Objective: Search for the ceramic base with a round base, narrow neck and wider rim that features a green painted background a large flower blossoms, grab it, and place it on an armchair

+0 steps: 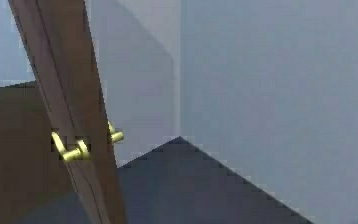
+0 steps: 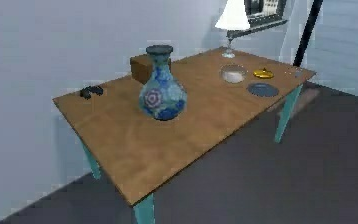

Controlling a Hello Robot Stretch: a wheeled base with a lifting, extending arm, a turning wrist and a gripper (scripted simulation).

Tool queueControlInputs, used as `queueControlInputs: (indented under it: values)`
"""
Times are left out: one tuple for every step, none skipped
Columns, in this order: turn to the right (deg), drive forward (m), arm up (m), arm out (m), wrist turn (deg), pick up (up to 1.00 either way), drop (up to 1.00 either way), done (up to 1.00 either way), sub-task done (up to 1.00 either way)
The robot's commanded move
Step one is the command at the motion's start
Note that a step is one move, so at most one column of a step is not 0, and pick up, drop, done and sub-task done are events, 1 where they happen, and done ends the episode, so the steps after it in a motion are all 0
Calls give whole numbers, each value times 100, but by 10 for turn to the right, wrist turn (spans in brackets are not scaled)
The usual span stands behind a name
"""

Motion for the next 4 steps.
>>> queueControlInputs:
  values:
    - [450, 0, 0, 0, 0, 0, 0, 0, 0]
    - [450, 0, 0, 0, 0, 0, 0, 0, 0]
    - [210, 0, 0, 0, 0, 0, 0, 0, 0]
    - [0, 35, 0, 0, 0, 0, 0, 0, 0]
